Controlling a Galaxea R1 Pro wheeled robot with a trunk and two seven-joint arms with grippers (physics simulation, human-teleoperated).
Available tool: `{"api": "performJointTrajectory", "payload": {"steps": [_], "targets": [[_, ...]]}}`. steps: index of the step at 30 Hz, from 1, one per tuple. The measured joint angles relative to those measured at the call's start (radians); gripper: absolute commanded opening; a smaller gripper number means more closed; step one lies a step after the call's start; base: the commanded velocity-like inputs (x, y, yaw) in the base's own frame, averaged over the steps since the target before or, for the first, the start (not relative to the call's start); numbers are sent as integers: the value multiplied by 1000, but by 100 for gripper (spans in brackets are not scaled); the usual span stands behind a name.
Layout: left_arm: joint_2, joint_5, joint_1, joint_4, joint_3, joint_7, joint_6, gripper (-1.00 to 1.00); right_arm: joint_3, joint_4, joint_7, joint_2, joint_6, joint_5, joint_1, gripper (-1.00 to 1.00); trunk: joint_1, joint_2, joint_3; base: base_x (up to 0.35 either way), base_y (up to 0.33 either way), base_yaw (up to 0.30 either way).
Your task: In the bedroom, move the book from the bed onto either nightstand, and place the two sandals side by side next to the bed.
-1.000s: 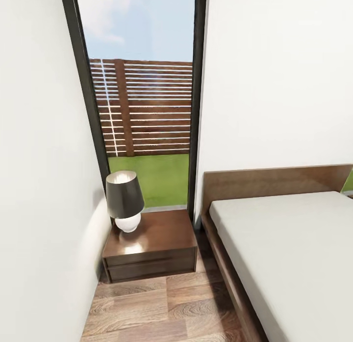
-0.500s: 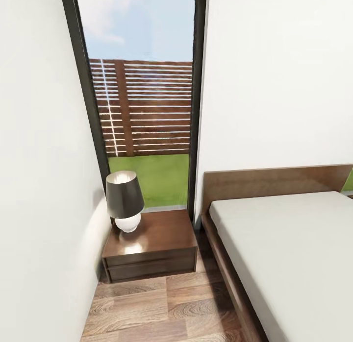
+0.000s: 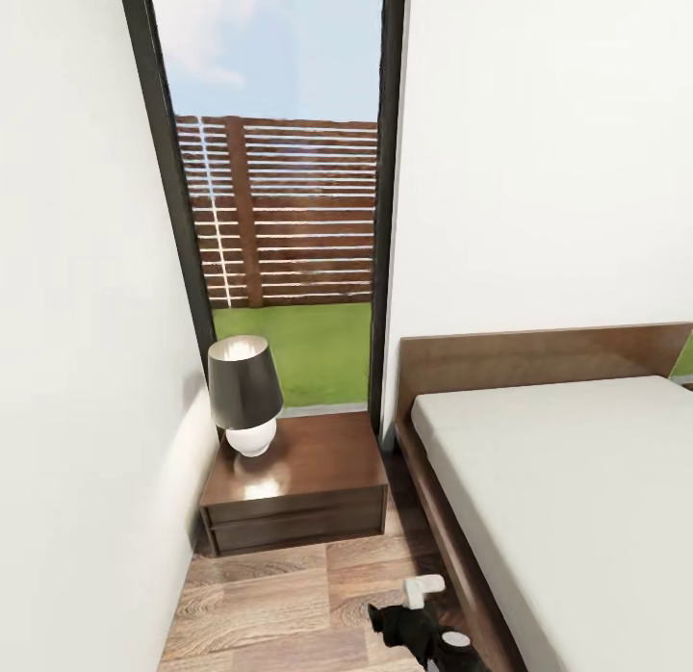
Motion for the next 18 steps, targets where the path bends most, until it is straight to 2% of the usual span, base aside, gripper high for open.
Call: {"api": "performJointTrajectory", "payload": {"steps": [2,3,6,8,9,11,13,16,18], "targets": [[0,-1,0,-1,-1,-1,3,100,5,-204,0,-1,156,-3,43,100,0,0,0,0,0,0],[0,-1,0,-1,-1,-1,3,100,5,-209,0,-1,158,-3,44,100,0,0,0,0,0,0],[0,-1,-1,-3,-2,-2,7,100,5,-496,-3,-2,360,-6,124,100,0,0,0,0,0,0],[-1,-2,-2,-5,-3,-3,10,100,5,-653,-6,-4,448,-7,166,100,0,0,0,0,0,0],[-1,-2,-2,-5,-3,-3,10,100,5,-656,-6,-4,449,-7,167,100,0,0,0,0,0,0],[-1,-2,-4,-11,-3,-3,17,100,6,-768,-8,-4,506,-8,194,100,0,0,0,0,0,0],[-1,-3,-9,-23,-5,-3,32,100,6,-841,-10,-5,545,-7,213,100,0,0,0,0,0,0],[0,-3,-12,-38,-9,-4,58,100,6,-884,-13,-8,567,-3,225,100,0,0,0,0,0,0],[1,-3,-15,-57,-12,-3,91,100,4,-906,-23,-19,577,3,234,100,0,0,0,0,0,0]]}}
